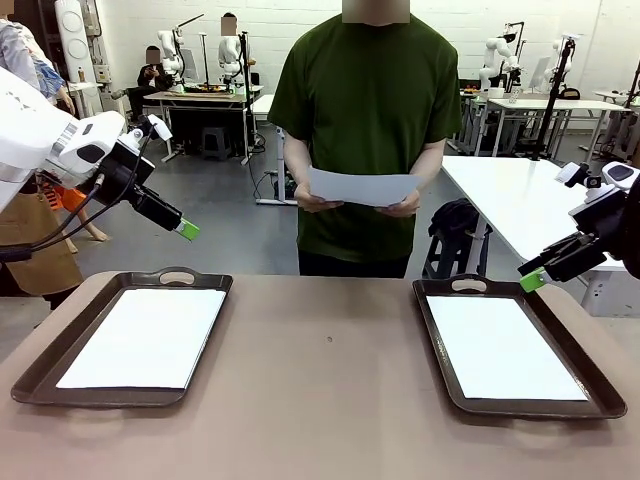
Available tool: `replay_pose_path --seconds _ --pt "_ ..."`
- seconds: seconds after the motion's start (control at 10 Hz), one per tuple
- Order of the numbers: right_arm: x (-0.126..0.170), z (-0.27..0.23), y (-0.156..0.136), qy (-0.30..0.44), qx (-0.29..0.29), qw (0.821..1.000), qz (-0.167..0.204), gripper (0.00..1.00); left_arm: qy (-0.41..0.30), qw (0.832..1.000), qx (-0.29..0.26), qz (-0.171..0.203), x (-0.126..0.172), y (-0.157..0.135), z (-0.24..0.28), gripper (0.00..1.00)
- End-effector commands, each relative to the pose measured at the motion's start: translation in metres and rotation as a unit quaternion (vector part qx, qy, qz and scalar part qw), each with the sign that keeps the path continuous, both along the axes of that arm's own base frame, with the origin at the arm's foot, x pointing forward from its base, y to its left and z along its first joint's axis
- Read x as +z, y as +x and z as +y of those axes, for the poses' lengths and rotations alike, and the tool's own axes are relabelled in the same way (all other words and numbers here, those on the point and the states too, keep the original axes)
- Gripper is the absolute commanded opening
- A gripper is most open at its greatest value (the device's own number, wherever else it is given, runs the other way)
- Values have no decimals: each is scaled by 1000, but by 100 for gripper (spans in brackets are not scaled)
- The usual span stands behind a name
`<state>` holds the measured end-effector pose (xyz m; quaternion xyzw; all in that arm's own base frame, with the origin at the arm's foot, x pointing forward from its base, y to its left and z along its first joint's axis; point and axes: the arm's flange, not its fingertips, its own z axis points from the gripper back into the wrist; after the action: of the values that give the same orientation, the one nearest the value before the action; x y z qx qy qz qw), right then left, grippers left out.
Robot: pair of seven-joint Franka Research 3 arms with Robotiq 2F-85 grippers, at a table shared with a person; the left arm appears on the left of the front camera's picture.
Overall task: Sort the A4 documents.
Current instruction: Receive the A4 Paper.
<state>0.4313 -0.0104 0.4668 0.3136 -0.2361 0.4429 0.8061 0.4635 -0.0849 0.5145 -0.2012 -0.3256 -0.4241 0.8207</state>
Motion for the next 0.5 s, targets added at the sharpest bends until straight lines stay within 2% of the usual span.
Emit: replay_pose_path --seconds 0.0,0.4 --pt "-1 1 -1 -3 4 1000 -3 100 2 1000 -7 -5 0 0 0 100" --pt "-1 1 -1 -3 4 1000 -3 100 2 1000 -7 -5 0 0 0 100"
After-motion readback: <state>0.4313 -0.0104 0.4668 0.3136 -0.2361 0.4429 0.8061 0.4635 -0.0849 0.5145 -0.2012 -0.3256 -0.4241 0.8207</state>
